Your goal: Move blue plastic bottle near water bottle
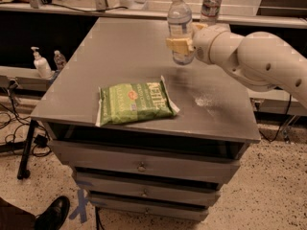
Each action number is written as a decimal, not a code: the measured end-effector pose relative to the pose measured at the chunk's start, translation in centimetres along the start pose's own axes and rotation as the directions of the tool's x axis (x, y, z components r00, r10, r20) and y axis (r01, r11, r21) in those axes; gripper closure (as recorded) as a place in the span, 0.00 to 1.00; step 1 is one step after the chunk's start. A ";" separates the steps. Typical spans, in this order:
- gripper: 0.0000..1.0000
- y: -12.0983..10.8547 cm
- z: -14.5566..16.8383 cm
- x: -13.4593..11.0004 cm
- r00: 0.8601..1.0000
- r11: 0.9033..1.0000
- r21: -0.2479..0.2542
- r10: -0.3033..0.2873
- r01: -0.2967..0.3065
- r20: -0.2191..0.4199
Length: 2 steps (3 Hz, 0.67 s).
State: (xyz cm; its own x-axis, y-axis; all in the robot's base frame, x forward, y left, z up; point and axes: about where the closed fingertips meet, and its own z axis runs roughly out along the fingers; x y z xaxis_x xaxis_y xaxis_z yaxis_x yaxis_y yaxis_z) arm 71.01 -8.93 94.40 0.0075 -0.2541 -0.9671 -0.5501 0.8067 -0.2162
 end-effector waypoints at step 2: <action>1.00 -8.9 -2.7 1.8 0.997 0.974 0.216 0.052 -0.063 0.056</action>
Offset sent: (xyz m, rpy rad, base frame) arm 0.0425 -0.1560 0.0098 0.1358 -0.1058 -0.3401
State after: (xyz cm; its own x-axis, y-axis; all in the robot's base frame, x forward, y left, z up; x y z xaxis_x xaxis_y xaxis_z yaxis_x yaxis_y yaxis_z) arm 73.69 -18.03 94.95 0.0253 -0.1817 -0.9830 -0.3559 0.9173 -0.1787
